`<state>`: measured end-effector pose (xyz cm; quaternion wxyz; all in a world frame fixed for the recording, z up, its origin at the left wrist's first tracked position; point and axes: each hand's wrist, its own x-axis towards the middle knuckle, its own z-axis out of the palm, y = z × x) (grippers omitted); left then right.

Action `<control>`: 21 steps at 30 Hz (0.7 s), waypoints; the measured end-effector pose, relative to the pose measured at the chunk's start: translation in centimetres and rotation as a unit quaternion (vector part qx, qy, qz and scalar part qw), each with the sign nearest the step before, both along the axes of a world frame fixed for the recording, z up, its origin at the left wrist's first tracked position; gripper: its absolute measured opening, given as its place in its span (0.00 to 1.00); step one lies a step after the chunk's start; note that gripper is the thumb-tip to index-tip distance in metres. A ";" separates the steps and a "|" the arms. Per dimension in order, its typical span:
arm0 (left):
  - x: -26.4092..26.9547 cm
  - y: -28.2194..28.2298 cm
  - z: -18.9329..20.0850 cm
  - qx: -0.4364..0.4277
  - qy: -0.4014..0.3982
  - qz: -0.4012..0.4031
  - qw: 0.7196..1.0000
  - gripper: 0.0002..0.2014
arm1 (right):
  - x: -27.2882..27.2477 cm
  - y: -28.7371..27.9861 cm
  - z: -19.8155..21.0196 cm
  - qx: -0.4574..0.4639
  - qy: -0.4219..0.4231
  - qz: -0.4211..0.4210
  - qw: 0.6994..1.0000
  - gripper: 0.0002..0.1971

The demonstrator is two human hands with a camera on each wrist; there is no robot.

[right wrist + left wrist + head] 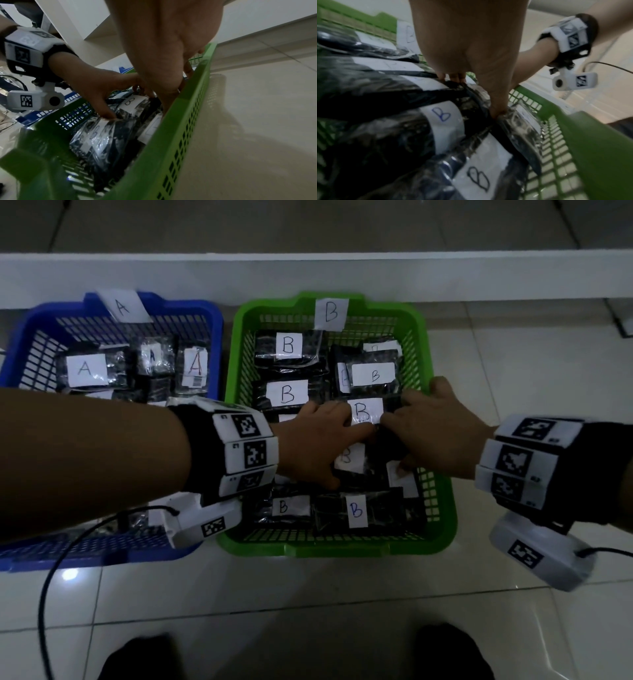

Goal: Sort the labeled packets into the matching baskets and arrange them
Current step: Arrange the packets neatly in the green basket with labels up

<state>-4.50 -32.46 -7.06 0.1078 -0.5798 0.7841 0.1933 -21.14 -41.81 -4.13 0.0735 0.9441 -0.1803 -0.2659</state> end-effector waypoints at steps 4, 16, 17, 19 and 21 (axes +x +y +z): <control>0.5 -0.2 -0.2 0.011 0.005 -0.010 1.000 0.42 | 0.8 -0.3 0.4 0.035 0.027 -0.036 0.998 0.26; 8.3 -1.6 1.4 -0.055 -0.048 0.140 0.987 0.30 | 7.8 -7.6 -1.4 0.035 -0.176 -0.084 0.980 0.21; 8.8 -1.5 1.3 -0.037 -0.059 0.126 0.990 0.30 | 8.0 -7.8 -1.7 0.032 -0.178 -0.086 0.980 0.20; 9.4 -1.2 1.1 -0.021 -0.065 0.100 0.993 0.29 | 8.2 -8.0 -2.1 0.062 -0.192 -0.109 0.973 0.20; 9.7 -0.9 0.8 -0.027 -0.057 0.090 0.994 0.28 | 8.3 -8.3 -2.4 0.114 -0.219 -0.148 0.958 0.20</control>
